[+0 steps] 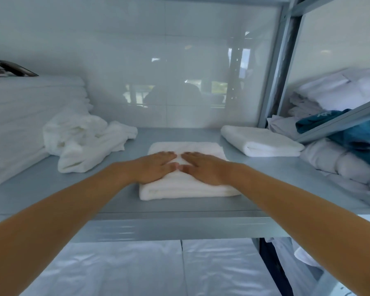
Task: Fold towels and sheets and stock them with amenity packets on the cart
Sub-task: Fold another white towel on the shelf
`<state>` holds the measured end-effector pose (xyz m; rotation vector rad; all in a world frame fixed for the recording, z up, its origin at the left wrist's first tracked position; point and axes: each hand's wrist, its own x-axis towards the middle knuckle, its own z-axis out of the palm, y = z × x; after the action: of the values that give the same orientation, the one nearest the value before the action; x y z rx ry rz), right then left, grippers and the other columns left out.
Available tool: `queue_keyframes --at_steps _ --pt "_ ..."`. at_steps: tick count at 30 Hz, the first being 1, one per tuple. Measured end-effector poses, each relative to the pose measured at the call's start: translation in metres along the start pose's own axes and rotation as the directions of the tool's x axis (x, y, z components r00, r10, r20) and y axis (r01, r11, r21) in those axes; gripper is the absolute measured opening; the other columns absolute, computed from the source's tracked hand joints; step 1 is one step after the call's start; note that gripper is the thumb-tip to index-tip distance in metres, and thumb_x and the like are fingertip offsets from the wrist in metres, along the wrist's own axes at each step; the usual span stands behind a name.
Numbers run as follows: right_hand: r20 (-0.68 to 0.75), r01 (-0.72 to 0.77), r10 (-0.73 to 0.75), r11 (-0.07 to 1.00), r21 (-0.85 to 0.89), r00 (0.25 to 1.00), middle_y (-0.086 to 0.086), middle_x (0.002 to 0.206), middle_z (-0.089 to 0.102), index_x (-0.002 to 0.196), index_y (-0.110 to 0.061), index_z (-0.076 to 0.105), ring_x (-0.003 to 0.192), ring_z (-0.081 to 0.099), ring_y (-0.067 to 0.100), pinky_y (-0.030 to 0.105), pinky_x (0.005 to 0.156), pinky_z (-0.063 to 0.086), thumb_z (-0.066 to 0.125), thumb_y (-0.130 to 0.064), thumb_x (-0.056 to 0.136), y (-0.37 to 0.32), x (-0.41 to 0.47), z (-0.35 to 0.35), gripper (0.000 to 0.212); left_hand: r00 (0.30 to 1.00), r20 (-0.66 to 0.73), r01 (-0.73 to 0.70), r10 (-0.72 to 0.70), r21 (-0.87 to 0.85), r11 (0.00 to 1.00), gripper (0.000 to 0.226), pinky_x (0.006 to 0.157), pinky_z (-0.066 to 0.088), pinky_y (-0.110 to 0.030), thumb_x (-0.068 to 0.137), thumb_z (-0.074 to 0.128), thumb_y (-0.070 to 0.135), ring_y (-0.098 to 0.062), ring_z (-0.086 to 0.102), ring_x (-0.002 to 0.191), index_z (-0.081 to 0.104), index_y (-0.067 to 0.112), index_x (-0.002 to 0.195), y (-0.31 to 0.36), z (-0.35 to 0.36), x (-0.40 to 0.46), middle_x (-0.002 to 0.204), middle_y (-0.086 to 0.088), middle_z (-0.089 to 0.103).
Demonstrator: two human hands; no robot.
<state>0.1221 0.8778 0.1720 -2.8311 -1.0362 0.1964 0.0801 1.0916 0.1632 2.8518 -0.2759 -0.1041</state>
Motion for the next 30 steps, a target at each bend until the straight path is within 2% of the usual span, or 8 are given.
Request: queue_keyframes --at_steps 4,11,14,17,19,22,26,30 --pt "0.013 -0.065 0.064 0.995 0.076 0.998 -0.012 0.171 0.004 0.164 -0.031 0.011 0.157 0.000 0.009 0.035 0.127 -0.001 0.025 -0.073 0.099 0.043 0.013 -0.002 0.079 0.996 -0.002 0.085 -0.085 -0.005 0.996 0.078 0.123 0.002 -0.028 0.099 0.028 0.071 -0.008 0.005 0.156 0.014 0.029 0.163 -0.011 0.005 0.011 0.170 0.013 0.008" --pt "-0.101 -0.035 0.050 0.989 0.143 0.994 -0.011 0.170 0.014 0.163 -0.029 0.021 0.156 0.008 0.008 0.031 0.127 0.002 0.028 -0.069 0.101 0.052 0.011 0.008 0.073 0.991 -0.113 0.051 -0.070 -0.163 0.985 0.069 0.121 0.007 -0.027 0.099 0.040 0.066 -0.008 0.012 0.155 0.027 0.034 0.160 -0.014 0.014 0.007 0.168 0.013 0.018" --pt "-0.246 -0.023 0.064 0.986 0.164 0.967 -0.007 0.167 0.027 0.160 -0.028 0.032 0.154 0.023 0.014 0.028 0.124 0.011 0.033 -0.064 0.103 0.063 0.003 0.004 0.067 0.966 -0.256 0.005 -0.044 -0.151 0.989 0.051 0.124 0.017 -0.031 0.102 0.050 0.053 -0.010 0.025 0.151 0.047 0.035 0.149 -0.012 0.011 -0.002 0.164 0.012 0.032" --pt "-0.395 -0.122 0.124 0.992 0.030 0.910 -0.002 0.167 0.028 0.160 -0.026 0.031 0.153 0.025 0.018 0.039 0.126 0.016 0.047 -0.057 0.101 0.099 -0.006 -0.010 0.068 0.896 -0.441 -0.135 0.055 -0.151 0.979 0.041 0.120 0.028 -0.030 0.098 0.053 0.054 -0.002 0.034 0.146 0.060 0.039 0.136 0.003 0.006 -0.017 0.155 0.019 0.044" --pt "-0.415 -0.255 0.187 0.960 -0.114 0.890 0.001 0.168 0.024 0.161 -0.023 0.025 0.153 0.024 0.021 0.047 0.125 0.018 0.057 -0.054 0.097 0.131 -0.010 -0.019 0.078 0.904 -0.403 -0.213 0.146 -0.127 0.969 0.058 0.115 0.027 -0.023 0.087 0.047 0.076 0.006 0.031 0.142 0.053 0.051 0.139 0.021 0.005 -0.028 0.154 0.031 0.037" --pt "-0.383 -0.399 0.319 0.904 -0.151 0.867 0.004 0.166 0.027 0.159 -0.019 0.024 0.150 0.029 0.027 0.050 0.122 0.024 0.065 -0.056 0.092 0.170 -0.012 -0.025 0.087 0.964 -0.143 -0.213 0.226 0.102 0.972 0.084 0.123 0.015 -0.033 0.077 0.036 0.093 0.005 0.010 0.149 0.018 0.060 0.152 0.047 0.017 -0.033 0.163 0.032 0.011" --pt "-0.303 -0.416 0.376 0.906 -0.078 0.876 0.009 0.157 0.044 0.153 -0.017 0.037 0.139 0.044 0.031 0.044 0.116 0.030 0.050 -0.048 0.100 0.197 -0.004 -0.020 0.063 0.973 -0.113 -0.154 0.200 0.326 0.933 0.071 0.125 0.008 -0.044 0.095 0.024 0.078 -0.011 0.003 0.156 -0.004 0.056 0.156 0.056 0.039 -0.025 0.169 0.020 -0.001" --pt "-0.302 -0.387 0.315 0.896 -0.217 0.900 0.013 0.135 0.062 0.135 -0.020 0.058 0.119 0.059 0.031 0.039 0.103 0.044 0.041 -0.035 0.105 0.194 -0.002 -0.020 0.038 0.972 -0.139 -0.134 0.192 0.347 0.928 0.065 0.124 0.010 -0.042 0.099 0.021 0.072 -0.013 0.006 0.157 -0.002 0.055 0.156 0.047 0.038 -0.015 0.169 0.019 0.002"
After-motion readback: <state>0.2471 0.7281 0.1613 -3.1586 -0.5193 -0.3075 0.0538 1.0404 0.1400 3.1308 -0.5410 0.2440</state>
